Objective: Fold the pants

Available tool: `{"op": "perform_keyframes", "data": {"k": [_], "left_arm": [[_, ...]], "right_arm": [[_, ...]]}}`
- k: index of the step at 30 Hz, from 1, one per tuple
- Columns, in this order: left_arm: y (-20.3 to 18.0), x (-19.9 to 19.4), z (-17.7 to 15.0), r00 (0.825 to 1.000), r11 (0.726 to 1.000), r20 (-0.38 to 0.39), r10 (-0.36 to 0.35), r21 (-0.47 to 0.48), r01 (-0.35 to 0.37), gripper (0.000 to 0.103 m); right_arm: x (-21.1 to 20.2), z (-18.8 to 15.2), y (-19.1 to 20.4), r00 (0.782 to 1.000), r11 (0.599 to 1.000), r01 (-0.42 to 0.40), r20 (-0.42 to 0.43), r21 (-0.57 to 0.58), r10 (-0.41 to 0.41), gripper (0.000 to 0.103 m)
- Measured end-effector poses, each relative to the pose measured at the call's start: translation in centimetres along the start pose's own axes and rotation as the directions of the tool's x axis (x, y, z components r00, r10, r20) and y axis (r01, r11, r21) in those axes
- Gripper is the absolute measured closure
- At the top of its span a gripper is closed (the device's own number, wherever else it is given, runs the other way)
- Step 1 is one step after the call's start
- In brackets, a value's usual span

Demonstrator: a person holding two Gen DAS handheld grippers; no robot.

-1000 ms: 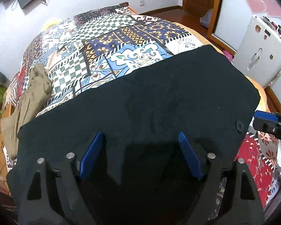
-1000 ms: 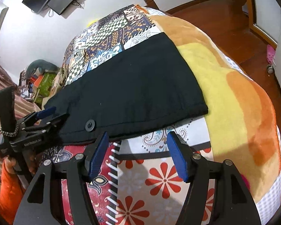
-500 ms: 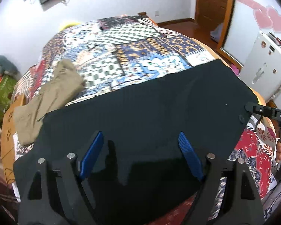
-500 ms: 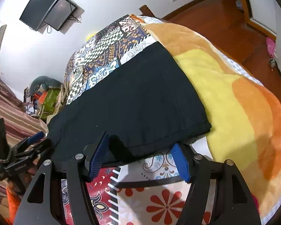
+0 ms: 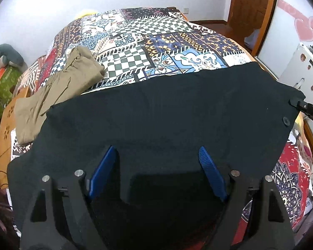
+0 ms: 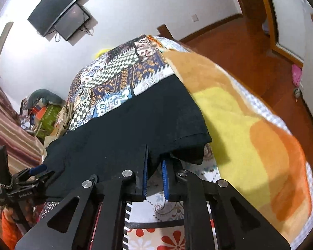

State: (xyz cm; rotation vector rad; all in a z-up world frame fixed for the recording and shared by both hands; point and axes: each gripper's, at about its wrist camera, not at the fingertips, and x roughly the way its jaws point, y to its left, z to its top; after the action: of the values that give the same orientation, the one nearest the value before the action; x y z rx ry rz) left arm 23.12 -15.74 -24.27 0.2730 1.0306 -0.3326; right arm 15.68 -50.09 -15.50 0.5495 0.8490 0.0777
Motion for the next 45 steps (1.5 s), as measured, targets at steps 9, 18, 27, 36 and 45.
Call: {"op": "perform_keyframes", "data": {"k": [9, 18, 27, 36, 45], "left_arm": [[0.8, -1.2, -0.2, 1.0, 1.0, 0.021, -0.011, -0.027, 0.012, 0.02], [4.5, -4.7, -0.9, 0.994, 0.993, 0.109, 0.006, -0.118, 0.007, 0.02], [11.5, -8.2, -4.0, 0.981, 0.963, 0.175, 0.082, -0.268, -0.032, 0.02], [18.7, -10.7, -9.1, 0.969, 0.881, 0.178, 0.172, -0.468, -0.071, 0.02], [20.7, -11.1, -12.2, 0.971, 0.844, 0.149, 0.189, -0.529, -0.084, 0.02]], "right_arm": [[-1.2, 2.9, 3.8, 0.996, 0.995, -0.019, 0.087, -0.097, 0.028, 0.096], [-1.5, 5.9, 9.7, 0.981, 0.972, -0.082, 0.153, -0.218, 0.117, 0.096], [-0.3, 6.4, 18.6, 0.958, 0.902, -0.194, 0.122, -0.386, 0.258, 0.096], [4.3, 1.7, 27.9, 0.918, 0.772, -0.377, -0.099, -0.511, 0.383, 0.096], [11.0, -7.7, 30.1, 0.854, 0.675, -0.49, -0.459, -0.551, 0.244, 0.096]]}}
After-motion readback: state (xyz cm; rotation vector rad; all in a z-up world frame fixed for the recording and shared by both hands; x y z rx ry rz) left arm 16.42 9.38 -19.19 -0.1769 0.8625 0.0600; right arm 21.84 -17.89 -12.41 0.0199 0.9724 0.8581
